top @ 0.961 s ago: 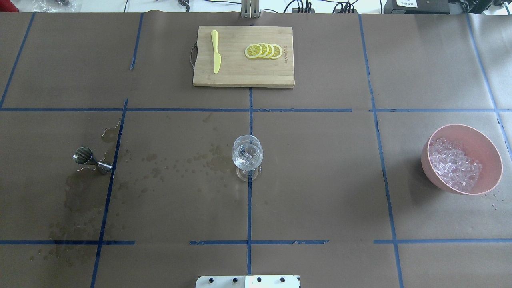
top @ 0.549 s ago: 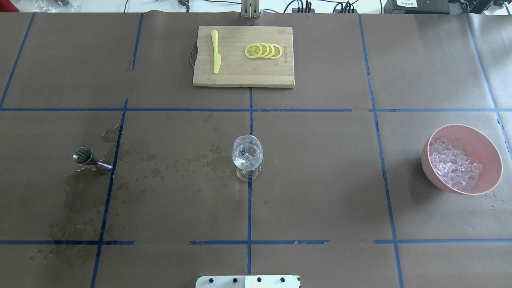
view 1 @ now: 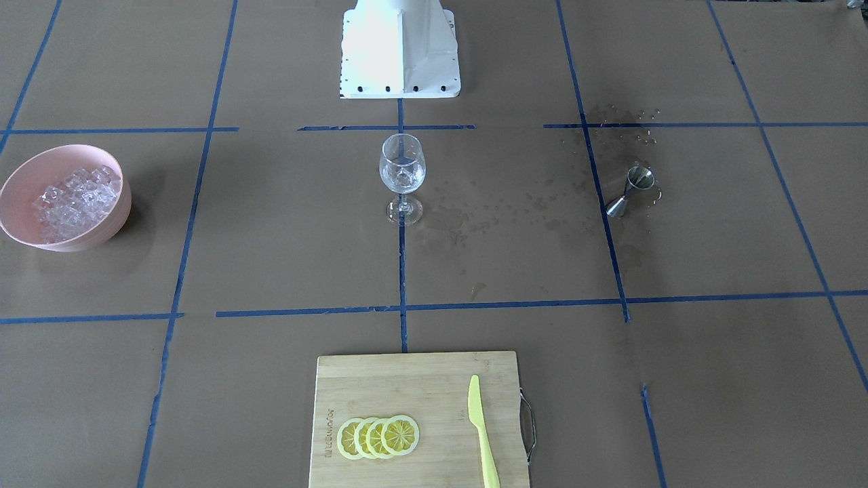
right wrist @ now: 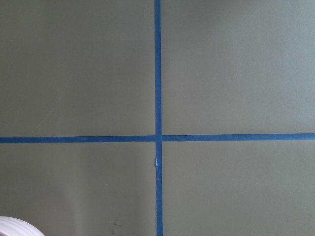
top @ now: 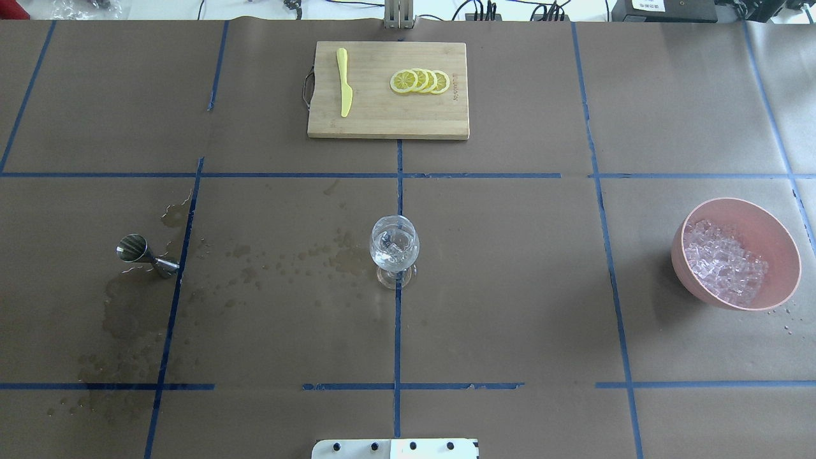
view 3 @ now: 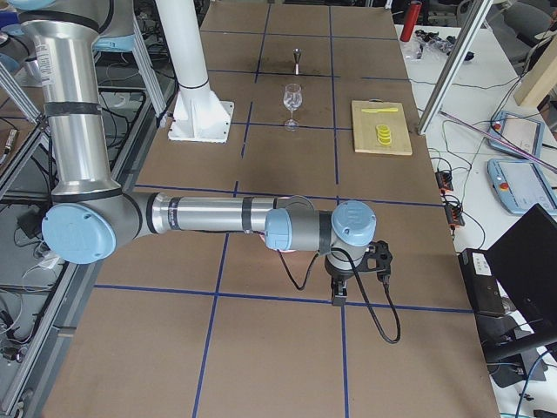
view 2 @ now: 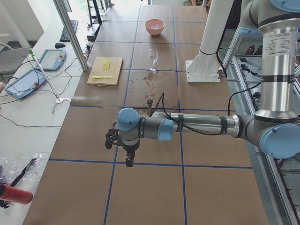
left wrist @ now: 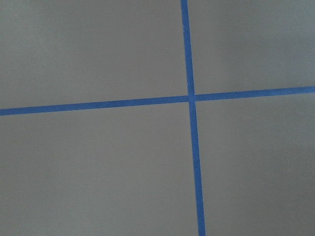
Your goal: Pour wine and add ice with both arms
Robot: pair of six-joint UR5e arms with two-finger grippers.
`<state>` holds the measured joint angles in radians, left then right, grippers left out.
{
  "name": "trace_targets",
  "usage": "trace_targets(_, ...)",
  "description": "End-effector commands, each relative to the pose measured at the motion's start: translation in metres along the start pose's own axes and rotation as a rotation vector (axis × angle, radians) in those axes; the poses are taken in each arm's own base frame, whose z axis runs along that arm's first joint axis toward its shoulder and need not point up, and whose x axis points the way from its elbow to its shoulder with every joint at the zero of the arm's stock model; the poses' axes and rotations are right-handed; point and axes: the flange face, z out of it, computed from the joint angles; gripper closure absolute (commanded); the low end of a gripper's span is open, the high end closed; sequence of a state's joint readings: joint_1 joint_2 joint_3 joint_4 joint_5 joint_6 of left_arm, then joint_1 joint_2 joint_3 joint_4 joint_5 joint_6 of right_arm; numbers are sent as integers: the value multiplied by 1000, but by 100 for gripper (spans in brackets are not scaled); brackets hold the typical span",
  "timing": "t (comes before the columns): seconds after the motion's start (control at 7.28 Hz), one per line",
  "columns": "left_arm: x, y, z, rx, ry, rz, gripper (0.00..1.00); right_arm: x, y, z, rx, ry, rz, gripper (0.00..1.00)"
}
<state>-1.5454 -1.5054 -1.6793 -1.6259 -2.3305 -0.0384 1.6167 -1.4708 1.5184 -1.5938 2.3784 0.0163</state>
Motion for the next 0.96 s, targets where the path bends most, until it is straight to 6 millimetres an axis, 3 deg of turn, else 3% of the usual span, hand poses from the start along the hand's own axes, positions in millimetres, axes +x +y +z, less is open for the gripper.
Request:
trace_targets(0.0, -6, 2, -7, 8, -2, 27, 0, 0, 0, 1, -1, -7, 3, 0)
trace_targets(0.82, -8, 5, -5, 4, -1, 22, 0, -2, -1, -1, 14, -9, 37, 0)
